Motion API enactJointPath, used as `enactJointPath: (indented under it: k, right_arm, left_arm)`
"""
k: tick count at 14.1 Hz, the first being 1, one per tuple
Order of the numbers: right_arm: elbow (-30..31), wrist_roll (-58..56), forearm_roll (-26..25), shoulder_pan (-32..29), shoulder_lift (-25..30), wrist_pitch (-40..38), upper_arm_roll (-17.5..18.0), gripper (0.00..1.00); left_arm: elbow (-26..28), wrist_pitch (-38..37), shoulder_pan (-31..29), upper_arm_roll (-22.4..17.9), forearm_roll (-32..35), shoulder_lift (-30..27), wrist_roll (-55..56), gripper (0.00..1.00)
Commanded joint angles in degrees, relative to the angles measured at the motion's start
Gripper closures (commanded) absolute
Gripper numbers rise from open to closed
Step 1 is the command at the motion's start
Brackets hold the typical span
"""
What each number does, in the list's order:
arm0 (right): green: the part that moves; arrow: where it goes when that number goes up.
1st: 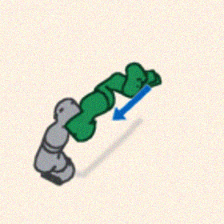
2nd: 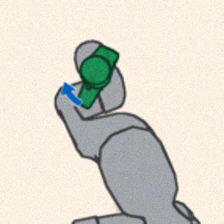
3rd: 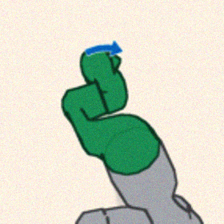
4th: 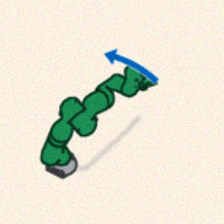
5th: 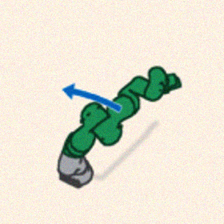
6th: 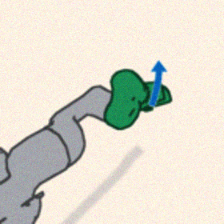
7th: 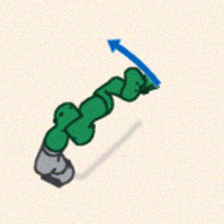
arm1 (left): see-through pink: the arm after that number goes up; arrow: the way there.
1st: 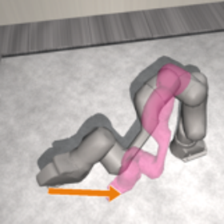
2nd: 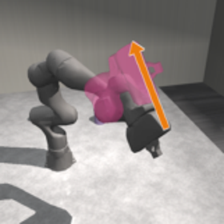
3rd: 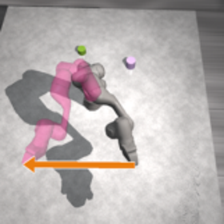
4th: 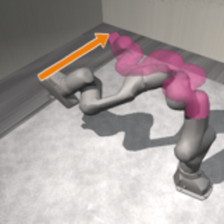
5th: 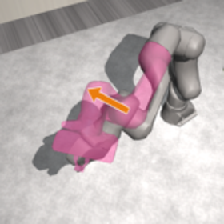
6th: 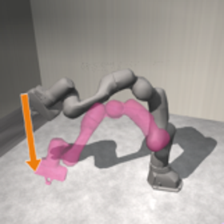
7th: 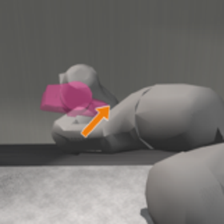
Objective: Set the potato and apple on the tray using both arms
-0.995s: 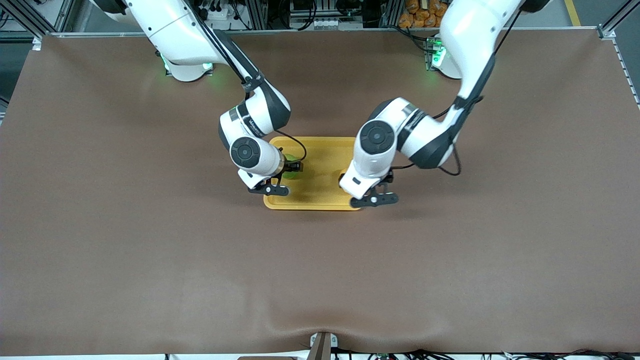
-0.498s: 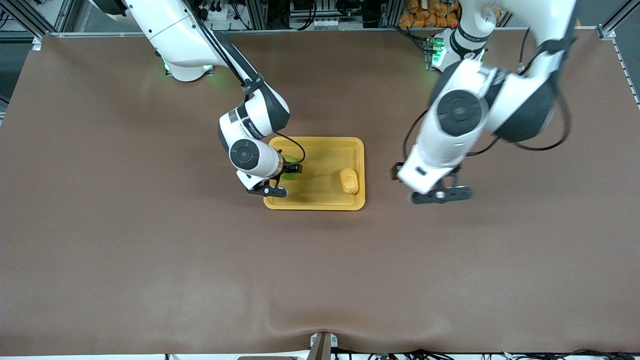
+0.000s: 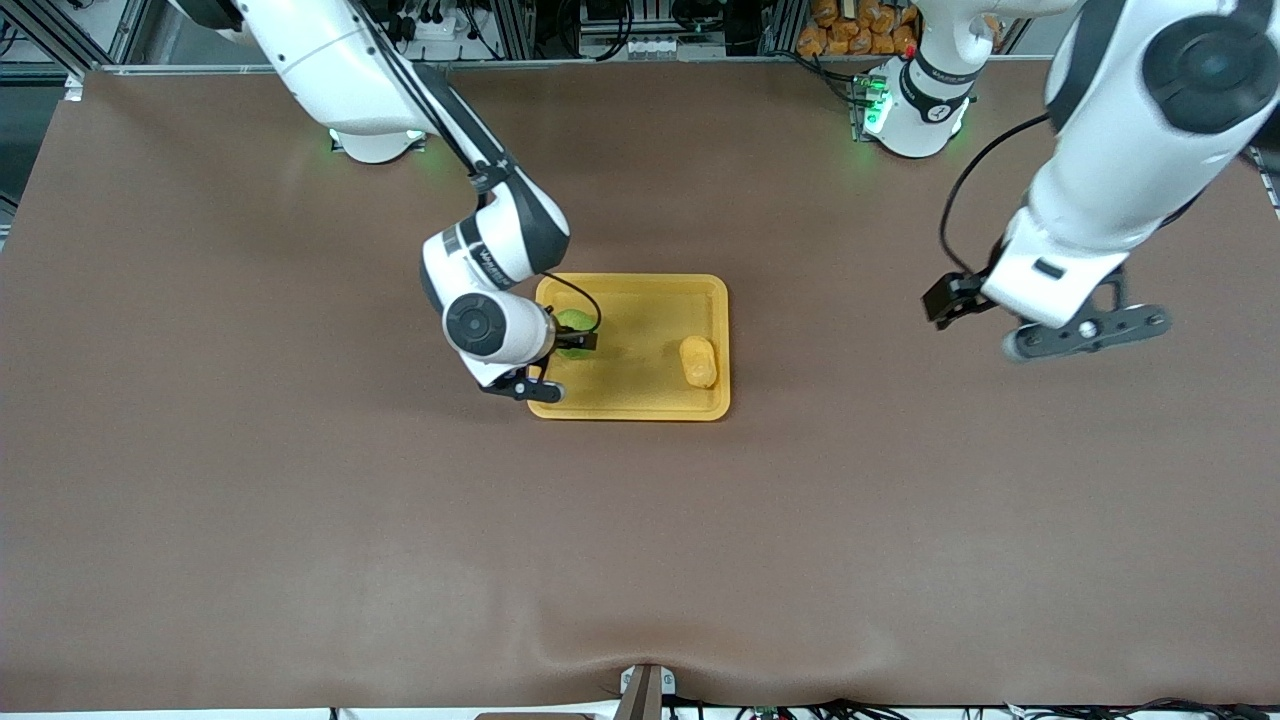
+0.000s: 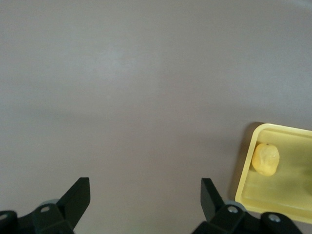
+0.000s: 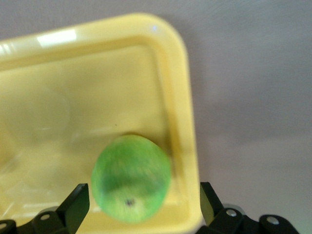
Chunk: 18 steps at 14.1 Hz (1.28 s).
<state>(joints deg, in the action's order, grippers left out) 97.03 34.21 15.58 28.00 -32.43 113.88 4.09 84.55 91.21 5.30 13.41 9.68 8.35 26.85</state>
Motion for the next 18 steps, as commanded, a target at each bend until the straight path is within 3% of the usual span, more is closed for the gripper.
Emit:
enactJointPath:
  k: [1, 5, 10, 11, 13, 14, 16, 18]
  right_arm:
    - [-2.37, -1.68, -0.72, -5.57, 4.55, -6.9, 0.57, 0.0]
    - [-3.86, -10.1, -0.55, -18.57, 9.39, -17.01, 1.01, 0.0]
    - [-3.43, -19.95, -2.75, -26.75, 18.88, -18.34, 0.57, 0.0]
    - [-3.34, -22.58, -3.44, -28.07, 20.46, -19.39, 0.31, 0.0]
    - [-3.51, -28.55, -4.33, -26.87, 23.27, -20.19, -6.95, 0.0]
    - [-3.43, -33.03, -4.94, -26.68, 25.29, -20.27, -8.55, 0.0]
    - [-3.6, -36.23, -11.76, -28.17, 29.07, -20.45, -8.48, 0.0]
    - [-3.51, -37.46, -13.73, -28.7, 32.85, -21.32, -8.39, 0.0]
  left_arm:
    - [0.88, -2.87, -2.3, 0.13, -0.62, -2.89, -1.63, 0.0]
    - [0.79, -3.05, -6.87, 0.13, -5.64, -4.65, -4.87, 0.0]
    - [1.49, -3.23, -10.13, -0.22, -5.81, -6.84, -16.03, 0.0]
    - [1.93, -3.23, -9.09, -2.4, -5.82, -7.37, -18.31, 0.0]
    - [4.47, -3.75, -2.95, -9.67, -5.82, -9.82, -21.22, 0.0]
    - [5.79, -3.84, -2.14, -10.76, -6.08, -10.97, -21.23, 0.0]
    - [7.81, -4.19, -2.13, -11.03, -6.87, -12.91, -21.32, 0.0]
    - [10.01, -4.11, -2.13, -11.12, -7.74, -15.1, -21.32, 0.0]
